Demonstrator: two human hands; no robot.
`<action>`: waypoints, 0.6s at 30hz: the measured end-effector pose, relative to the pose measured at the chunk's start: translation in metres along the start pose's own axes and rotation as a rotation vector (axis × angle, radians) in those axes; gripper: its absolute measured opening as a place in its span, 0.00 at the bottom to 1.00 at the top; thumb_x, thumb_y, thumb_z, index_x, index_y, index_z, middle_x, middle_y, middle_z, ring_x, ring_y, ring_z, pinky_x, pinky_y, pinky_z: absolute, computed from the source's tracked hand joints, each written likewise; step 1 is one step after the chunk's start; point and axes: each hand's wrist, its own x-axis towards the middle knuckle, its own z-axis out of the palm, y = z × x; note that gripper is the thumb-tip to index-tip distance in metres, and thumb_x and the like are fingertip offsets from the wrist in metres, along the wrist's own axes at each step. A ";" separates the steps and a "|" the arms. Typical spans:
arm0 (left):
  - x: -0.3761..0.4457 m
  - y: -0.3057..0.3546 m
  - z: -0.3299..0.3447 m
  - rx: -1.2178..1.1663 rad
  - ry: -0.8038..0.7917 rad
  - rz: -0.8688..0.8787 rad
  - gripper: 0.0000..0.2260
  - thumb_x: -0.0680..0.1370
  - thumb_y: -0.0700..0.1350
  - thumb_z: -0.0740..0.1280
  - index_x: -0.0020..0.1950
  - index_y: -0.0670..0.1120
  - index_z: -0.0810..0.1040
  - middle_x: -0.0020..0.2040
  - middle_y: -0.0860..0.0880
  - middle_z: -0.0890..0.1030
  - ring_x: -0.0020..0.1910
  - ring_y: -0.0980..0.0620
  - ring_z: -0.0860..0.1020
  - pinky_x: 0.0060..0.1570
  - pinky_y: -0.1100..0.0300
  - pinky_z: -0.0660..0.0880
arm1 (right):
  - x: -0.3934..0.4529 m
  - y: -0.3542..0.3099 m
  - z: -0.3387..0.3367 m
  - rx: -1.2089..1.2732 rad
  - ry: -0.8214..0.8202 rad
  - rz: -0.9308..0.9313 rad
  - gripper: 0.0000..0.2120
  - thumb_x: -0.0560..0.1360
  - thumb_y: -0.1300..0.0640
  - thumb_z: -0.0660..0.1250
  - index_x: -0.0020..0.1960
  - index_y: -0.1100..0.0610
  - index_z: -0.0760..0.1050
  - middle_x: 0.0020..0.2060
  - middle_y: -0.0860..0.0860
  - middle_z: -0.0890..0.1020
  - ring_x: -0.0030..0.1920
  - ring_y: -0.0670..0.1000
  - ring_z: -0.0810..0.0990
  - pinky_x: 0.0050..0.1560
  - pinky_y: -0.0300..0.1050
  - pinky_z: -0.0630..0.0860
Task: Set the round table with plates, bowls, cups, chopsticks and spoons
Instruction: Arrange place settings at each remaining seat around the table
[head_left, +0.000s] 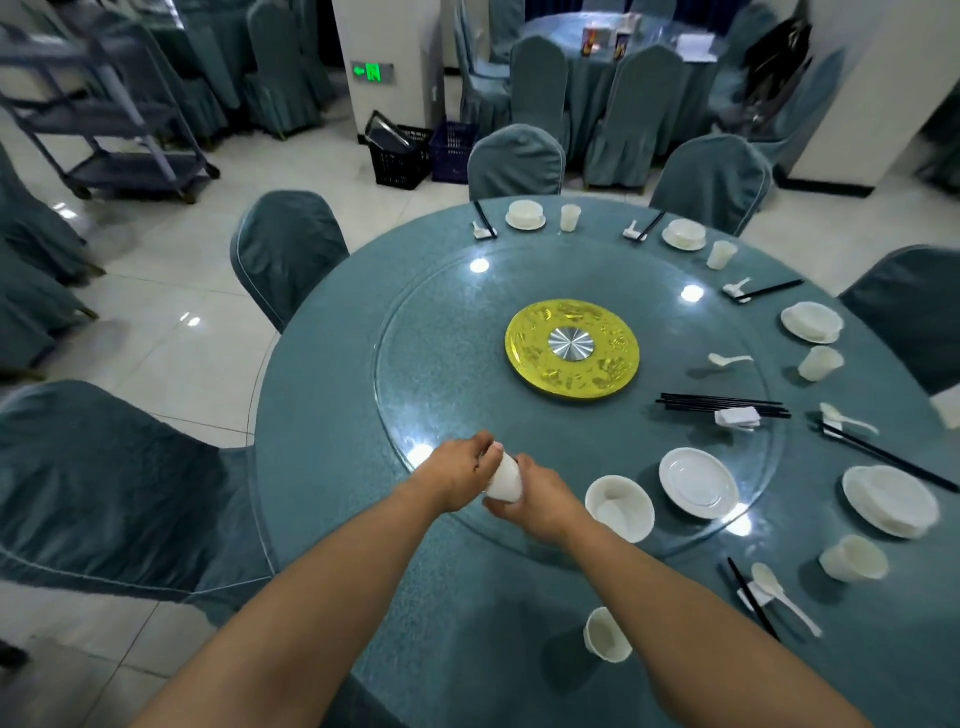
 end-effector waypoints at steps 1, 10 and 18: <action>0.001 0.002 0.000 0.022 0.025 -0.019 0.17 0.83 0.57 0.51 0.56 0.48 0.73 0.47 0.39 0.80 0.47 0.40 0.77 0.42 0.53 0.69 | -0.003 -0.001 -0.002 -0.007 0.013 -0.010 0.28 0.66 0.37 0.72 0.59 0.48 0.69 0.48 0.45 0.79 0.46 0.50 0.79 0.44 0.45 0.75; -0.001 -0.046 -0.038 -0.030 0.028 -0.259 0.21 0.80 0.62 0.53 0.61 0.50 0.74 0.56 0.40 0.79 0.50 0.42 0.76 0.47 0.55 0.71 | -0.021 0.065 -0.039 -0.101 0.093 0.110 0.38 0.66 0.34 0.71 0.71 0.43 0.59 0.61 0.46 0.77 0.60 0.53 0.76 0.51 0.46 0.70; 0.001 -0.033 -0.025 0.060 -0.037 -0.200 0.27 0.76 0.68 0.56 0.72 0.57 0.66 0.65 0.44 0.71 0.63 0.42 0.73 0.62 0.51 0.69 | -0.001 0.056 -0.029 -0.220 0.162 0.100 0.37 0.67 0.31 0.65 0.70 0.49 0.67 0.59 0.49 0.71 0.64 0.54 0.68 0.64 0.49 0.66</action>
